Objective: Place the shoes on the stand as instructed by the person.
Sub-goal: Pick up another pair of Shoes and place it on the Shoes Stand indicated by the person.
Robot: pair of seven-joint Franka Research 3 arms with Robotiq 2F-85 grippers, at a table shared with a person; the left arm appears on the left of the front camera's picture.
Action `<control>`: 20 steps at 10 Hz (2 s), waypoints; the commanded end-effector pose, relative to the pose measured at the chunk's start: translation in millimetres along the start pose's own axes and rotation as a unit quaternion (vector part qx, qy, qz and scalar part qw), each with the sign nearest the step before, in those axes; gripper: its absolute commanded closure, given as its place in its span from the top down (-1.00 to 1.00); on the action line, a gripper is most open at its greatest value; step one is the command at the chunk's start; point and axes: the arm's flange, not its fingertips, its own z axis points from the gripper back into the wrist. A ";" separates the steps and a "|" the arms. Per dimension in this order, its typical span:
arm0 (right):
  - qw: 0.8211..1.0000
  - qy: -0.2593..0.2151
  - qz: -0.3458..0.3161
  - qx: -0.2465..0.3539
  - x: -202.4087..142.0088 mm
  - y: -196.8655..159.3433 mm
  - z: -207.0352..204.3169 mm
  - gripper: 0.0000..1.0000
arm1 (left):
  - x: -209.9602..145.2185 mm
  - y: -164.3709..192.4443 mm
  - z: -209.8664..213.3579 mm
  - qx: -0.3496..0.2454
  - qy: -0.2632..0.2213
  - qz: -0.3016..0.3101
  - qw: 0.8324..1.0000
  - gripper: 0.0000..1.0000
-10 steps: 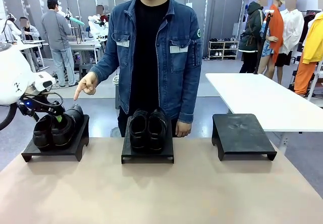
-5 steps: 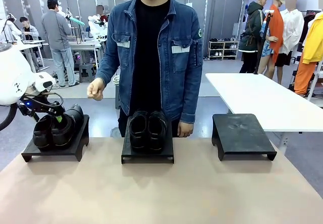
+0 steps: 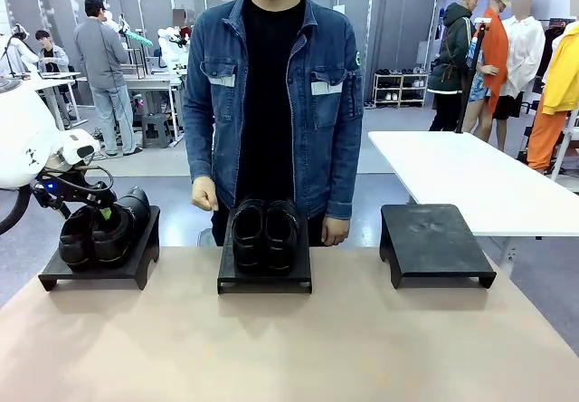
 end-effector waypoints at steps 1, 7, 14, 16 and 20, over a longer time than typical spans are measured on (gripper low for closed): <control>1.000 -0.004 0.003 0.005 1.0 1.1 1.6 1.00 | 3.8 0.8 -0.7 0.002 -0.002 -0.002 1.000 1.00; 1.000 -0.004 0.003 0.005 1.0 1.1 1.6 1.00 | -32.1 85.6 137.3 -0.118 0.095 0.004 0.988 1.00; 1.000 -0.004 0.003 0.005 1.0 1.1 1.6 1.00 | -202.0 184.5 156.4 -0.505 0.014 0.027 0.863 1.00; 1.000 -0.004 0.003 0.005 1.0 1.1 1.6 1.00 | -230.8 194.4 139.0 -0.600 0.015 0.035 0.799 1.00; 1.000 -0.004 0.003 0.005 1.0 1.1 1.6 1.00 | -234.6 196.6 116.8 -0.648 0.017 0.053 0.759 1.00</control>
